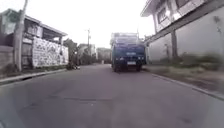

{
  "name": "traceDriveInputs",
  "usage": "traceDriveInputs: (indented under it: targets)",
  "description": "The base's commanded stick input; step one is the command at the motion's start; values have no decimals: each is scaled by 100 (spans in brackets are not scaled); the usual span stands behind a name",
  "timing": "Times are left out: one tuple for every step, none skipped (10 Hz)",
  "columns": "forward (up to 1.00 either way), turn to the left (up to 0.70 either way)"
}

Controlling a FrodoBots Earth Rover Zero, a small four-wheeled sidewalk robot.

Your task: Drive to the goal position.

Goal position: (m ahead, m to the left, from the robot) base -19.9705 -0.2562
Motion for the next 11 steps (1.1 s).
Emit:
traceDriveInputs:
  targets:
    - [100, 0]
    - [100, 0]
    - [100, 0]
    - [100, 0]
    - [100, 0]
    - [100, 0]
    - [100, 0]
    - [100, 0]
    - [100, 0]
    - [100, 0]
    - [100, 0]
